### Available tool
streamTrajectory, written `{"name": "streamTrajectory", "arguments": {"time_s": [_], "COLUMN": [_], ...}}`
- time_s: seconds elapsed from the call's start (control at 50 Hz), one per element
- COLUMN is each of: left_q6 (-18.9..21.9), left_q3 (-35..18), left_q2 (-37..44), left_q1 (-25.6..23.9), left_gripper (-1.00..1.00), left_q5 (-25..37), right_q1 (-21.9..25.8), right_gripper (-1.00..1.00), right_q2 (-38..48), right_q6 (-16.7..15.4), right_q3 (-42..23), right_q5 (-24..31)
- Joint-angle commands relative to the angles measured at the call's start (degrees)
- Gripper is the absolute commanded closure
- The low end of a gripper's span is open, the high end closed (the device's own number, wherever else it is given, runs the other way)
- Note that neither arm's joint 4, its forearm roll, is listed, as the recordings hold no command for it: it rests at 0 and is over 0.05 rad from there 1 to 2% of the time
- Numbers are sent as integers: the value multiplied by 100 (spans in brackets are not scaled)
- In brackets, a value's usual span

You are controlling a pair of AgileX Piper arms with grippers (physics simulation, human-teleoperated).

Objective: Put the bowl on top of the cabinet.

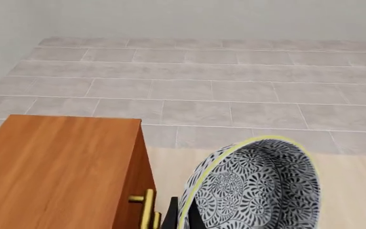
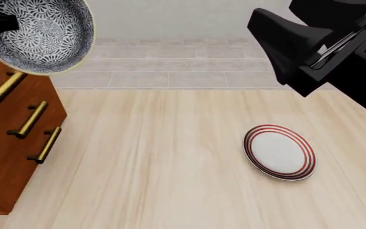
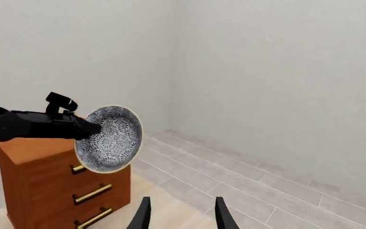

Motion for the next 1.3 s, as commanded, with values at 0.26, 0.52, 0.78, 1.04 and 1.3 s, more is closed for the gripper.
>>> {"name": "streamTrajectory", "arguments": {"time_s": [0.26,0.52,0.78,1.04,1.3], "left_q6": [209,125,85,-11,15], "left_q3": [-11,115,307,334,84], "left_q2": [-349,-439,-439,-318,-191], "left_q1": [828,1165,1593,1863,2166], "left_gripper": [100,100,100,100,100], "left_q5": [21,-13,-156,-237,-181], "right_q1": [25,33,18,17,12], "right_gripper": [-100,-100,-100,-100,-100], "right_q2": [41,40,71,155,202], "right_q6": [-13,-31,-27,-16,-21], "right_q3": [17,48,83,123,157], "right_q5": [-36,-55,-75,-131,-162]}}
